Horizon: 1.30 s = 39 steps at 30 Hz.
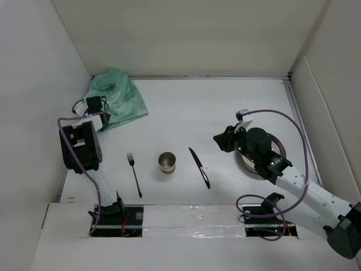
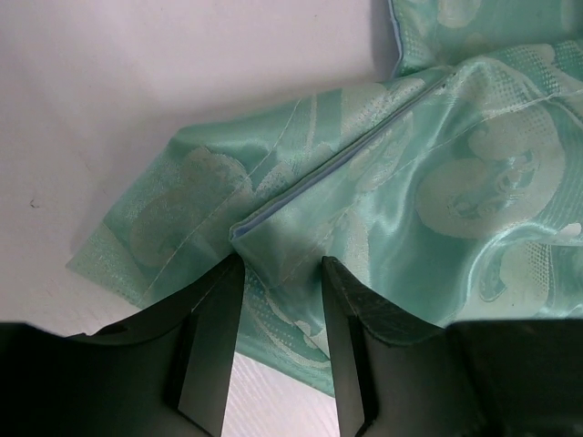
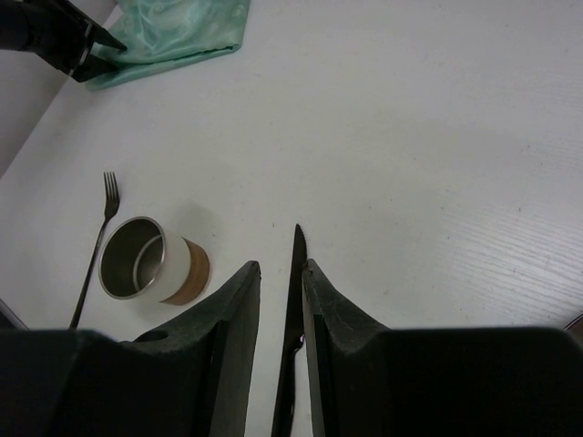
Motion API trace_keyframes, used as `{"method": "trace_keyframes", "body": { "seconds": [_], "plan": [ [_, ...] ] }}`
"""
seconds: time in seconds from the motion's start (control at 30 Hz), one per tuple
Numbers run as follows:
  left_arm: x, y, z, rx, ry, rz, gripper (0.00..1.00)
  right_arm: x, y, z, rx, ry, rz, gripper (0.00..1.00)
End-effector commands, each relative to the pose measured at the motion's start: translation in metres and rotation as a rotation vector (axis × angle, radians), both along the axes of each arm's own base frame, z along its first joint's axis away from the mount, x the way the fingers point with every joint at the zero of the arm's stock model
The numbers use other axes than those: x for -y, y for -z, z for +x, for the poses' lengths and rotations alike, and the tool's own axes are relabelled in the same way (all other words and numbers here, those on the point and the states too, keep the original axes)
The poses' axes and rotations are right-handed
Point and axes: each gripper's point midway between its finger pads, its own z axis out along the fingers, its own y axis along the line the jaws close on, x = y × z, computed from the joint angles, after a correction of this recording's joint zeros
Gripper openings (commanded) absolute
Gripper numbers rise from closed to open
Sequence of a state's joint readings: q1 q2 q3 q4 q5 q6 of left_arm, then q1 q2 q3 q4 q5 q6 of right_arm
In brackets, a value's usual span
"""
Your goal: Set the dinner table for one person
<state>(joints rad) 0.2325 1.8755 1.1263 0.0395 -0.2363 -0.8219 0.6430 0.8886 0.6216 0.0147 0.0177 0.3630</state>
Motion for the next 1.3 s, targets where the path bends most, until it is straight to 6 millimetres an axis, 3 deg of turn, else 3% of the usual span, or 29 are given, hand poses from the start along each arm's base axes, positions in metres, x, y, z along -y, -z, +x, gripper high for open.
{"method": "trace_keyframes", "body": {
  "seconds": [0.0, 0.13, 0.33, 0.37, 0.4, 0.5, 0.53, 0.6, 0.7, 0.77, 0.8, 0.87, 0.9, 0.97, 1.0, 1.07, 1.1, 1.13, 1.27],
  "plan": [
    [-0.005, -0.021, 0.012, 0.076, -0.019, 0.015, 0.36, -0.005, -0.021, 0.002, 0.064, -0.007, 0.044, 0.31],
    [-0.007, -0.025, 0.013, 0.082, -0.022, 0.029, 0.31, -0.010, -0.018, 0.005, 0.056, -0.017, 0.045, 0.31],
    [-0.010, -0.033, 0.020, 0.100, -0.011, 0.053, 0.11, -0.011, -0.013, 0.007, 0.042, -0.019, 0.032, 0.31],
    [-0.010, -0.039, 0.024, 0.116, 0.003, 0.060, 0.02, -0.011, -0.014, 0.007, 0.043, -0.019, 0.034, 0.32],
    [-0.011, -0.041, 0.025, 0.121, 0.003, 0.061, 0.00, -0.011, -0.013, 0.007, 0.042, -0.018, 0.033, 0.32],
    [-0.004, -0.067, 0.035, 0.192, 0.063, 0.061, 0.00, -0.013, -0.012, 0.011, 0.057, -0.013, 0.041, 0.38],
    [0.010, -0.076, 0.041, 0.223, 0.114, 0.046, 0.00, -0.014, -0.013, 0.012, 0.059, -0.013, 0.043, 0.41],
    [0.022, -0.118, 0.052, 0.326, 0.164, 0.085, 0.00, -0.018, -0.005, 0.015, 0.039, -0.019, 0.033, 0.49],
    [0.064, -0.180, 0.069, 0.459, 0.284, 0.109, 0.00, -0.032, -0.006, 0.017, 0.037, -0.075, 0.051, 0.57],
    [0.088, -0.209, 0.076, 0.515, 0.339, 0.116, 0.00, -0.039, -0.001, 0.022, 0.018, -0.088, 0.041, 0.59],
    [0.111, -0.237, 0.082, 0.570, 0.389, 0.128, 0.00, -0.043, 0.000, 0.023, 0.014, -0.099, 0.046, 0.60],
    [0.136, -0.262, 0.086, 0.613, 0.439, 0.127, 0.00, -0.049, 0.001, 0.030, 0.010, -0.105, 0.053, 0.61],
    [0.159, -0.287, 0.089, 0.666, 0.480, 0.120, 0.00, -0.051, 0.002, 0.031, 0.007, -0.110, 0.052, 0.61],
    [0.185, -0.303, 0.094, 0.711, 0.536, 0.095, 0.00, -0.057, 0.008, 0.036, -0.006, -0.115, 0.049, 0.61],
    [0.210, -0.330, 0.094, 0.773, 0.582, 0.080, 0.00, -0.060, 0.005, 0.039, -0.004, -0.118, 0.051, 0.62],
    [0.236, -0.341, 0.100, 0.800, 0.628, 0.060, 0.00, -0.063, 0.010, 0.044, -0.015, -0.116, 0.041, 0.62],
    [0.271, -0.377, 0.098, 0.880, 0.682, 0.034, 0.00, -0.067, 0.007, 0.049, -0.008, -0.115, 0.047, 0.64],
    [0.271, -0.377, 0.098, 0.880, 0.682, 0.034, 0.00, -0.067, 0.007, 0.049, -0.008, -0.115, 0.047, 0.64],
    [0.335, -0.417, 0.107, 0.988, 0.773, -0.025, 0.00, -0.075, 0.010, 0.061, -0.017, -0.110, 0.038, 0.68]
  ]
}}
